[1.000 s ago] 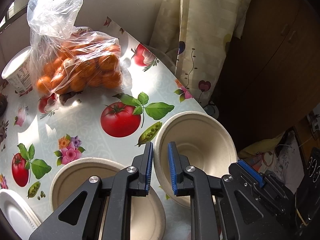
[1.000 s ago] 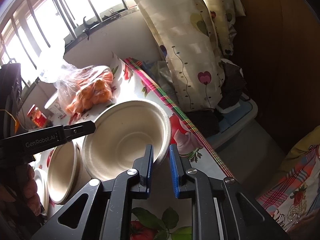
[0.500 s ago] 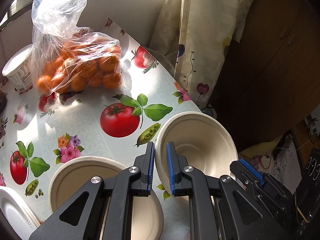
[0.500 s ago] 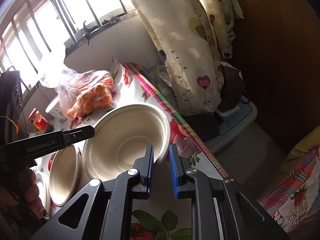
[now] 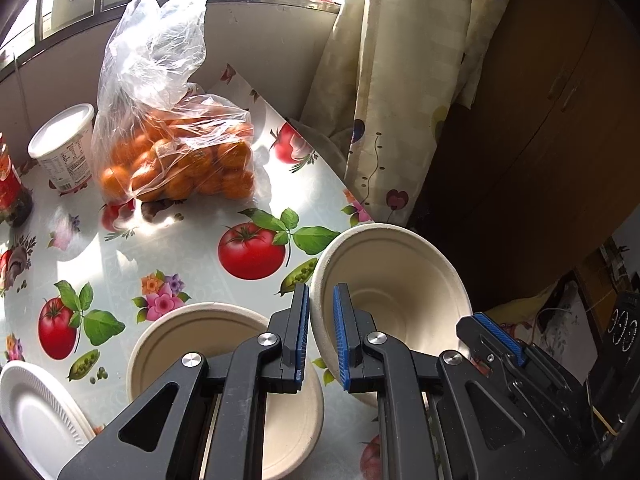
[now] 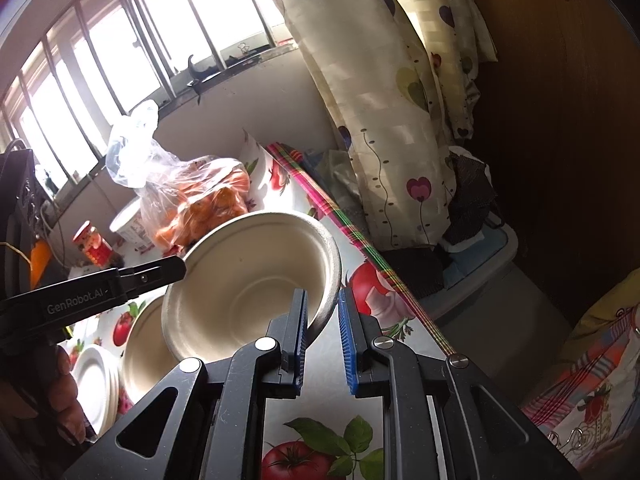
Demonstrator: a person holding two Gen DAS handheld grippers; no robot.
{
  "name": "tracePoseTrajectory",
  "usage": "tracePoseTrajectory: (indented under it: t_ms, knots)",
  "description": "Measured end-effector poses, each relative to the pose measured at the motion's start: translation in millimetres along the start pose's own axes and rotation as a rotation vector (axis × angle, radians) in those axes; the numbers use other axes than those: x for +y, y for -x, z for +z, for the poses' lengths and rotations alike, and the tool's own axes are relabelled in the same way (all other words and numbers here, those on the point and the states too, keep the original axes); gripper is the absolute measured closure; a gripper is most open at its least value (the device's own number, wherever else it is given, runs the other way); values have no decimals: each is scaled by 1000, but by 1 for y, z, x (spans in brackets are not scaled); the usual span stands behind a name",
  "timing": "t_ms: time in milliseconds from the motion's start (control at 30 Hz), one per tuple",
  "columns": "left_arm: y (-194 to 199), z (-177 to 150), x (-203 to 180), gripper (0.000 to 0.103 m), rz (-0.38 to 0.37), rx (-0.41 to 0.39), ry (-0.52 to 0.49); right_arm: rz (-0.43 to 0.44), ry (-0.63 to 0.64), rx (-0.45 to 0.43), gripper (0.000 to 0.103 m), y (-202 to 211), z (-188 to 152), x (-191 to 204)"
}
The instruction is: Organize plates and bowls
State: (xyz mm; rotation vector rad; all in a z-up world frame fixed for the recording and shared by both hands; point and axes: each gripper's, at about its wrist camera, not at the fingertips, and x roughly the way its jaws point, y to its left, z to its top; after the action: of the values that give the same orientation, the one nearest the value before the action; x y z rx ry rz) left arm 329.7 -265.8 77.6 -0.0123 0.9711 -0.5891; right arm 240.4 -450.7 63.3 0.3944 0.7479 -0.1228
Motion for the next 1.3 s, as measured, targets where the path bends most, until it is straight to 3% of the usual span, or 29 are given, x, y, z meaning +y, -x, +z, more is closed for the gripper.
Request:
tracePoseTrajectory:
  t_ms: [767, 1300]
  knots:
    - [68, -30, 34, 90, 61, -109, 62, 81, 102, -22, 87, 24, -6, 54]
    - [76, -55, 73, 90, 93, -110, 146, 124, 159, 32, 87, 6, -20, 85]
